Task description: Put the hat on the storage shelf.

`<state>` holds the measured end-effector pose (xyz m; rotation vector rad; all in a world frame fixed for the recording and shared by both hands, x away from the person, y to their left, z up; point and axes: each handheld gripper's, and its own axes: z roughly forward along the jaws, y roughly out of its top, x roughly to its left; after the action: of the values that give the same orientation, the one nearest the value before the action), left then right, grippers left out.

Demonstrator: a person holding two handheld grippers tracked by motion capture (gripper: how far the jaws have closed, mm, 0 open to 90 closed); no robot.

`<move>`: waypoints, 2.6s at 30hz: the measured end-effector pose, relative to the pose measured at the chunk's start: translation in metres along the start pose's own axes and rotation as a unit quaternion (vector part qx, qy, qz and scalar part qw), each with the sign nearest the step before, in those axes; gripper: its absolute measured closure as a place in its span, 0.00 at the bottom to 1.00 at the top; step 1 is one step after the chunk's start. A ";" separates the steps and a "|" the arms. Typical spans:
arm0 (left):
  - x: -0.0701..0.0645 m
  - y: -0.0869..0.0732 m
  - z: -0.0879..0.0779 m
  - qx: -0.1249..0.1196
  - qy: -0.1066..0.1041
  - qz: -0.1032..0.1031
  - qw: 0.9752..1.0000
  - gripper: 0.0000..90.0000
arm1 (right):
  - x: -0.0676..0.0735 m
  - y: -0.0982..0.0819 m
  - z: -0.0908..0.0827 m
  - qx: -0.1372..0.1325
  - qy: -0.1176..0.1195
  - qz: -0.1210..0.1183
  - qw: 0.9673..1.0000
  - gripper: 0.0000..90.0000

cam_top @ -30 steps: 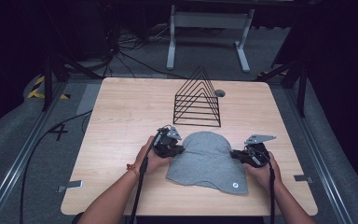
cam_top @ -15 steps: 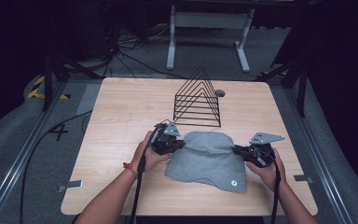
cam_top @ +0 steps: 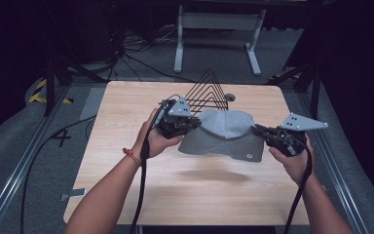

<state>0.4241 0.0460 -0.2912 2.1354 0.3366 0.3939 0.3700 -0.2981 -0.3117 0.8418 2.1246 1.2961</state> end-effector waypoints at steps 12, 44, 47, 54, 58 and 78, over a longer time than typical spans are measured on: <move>0.035 0.042 -0.028 -0.034 0.047 -0.011 0.998 0.96 | -0.022 0.078 -0.004 -0.035 -0.020 -0.032 0.999 0.95; 0.127 0.073 -0.005 -0.047 0.129 -0.073 0.988 0.96 | -0.087 0.153 0.073 -0.043 -0.078 -0.001 0.996 0.95; 0.130 0.066 -0.001 -0.041 0.126 -0.083 0.988 0.96 | -0.088 0.150 0.076 -0.039 -0.076 0.001 0.996 0.95; 0.135 0.052 0.005 -0.029 0.130 -0.095 0.987 0.96 | -0.088 0.143 0.083 -0.028 -0.072 -0.003 0.997 0.95; 0.135 0.047 0.004 -0.033 0.127 -0.095 0.987 0.96 | -0.087 0.141 0.087 -0.029 -0.068 -0.003 0.997 0.95; 0.117 0.022 -0.016 -0.051 0.107 -0.088 0.989 0.96 | -0.066 0.128 0.077 -0.030 -0.044 -0.037 0.998 0.95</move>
<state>0.5270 0.0903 -0.2469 1.9487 0.6108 0.5277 0.4997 -0.2555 -0.2210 0.7746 2.0202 1.2552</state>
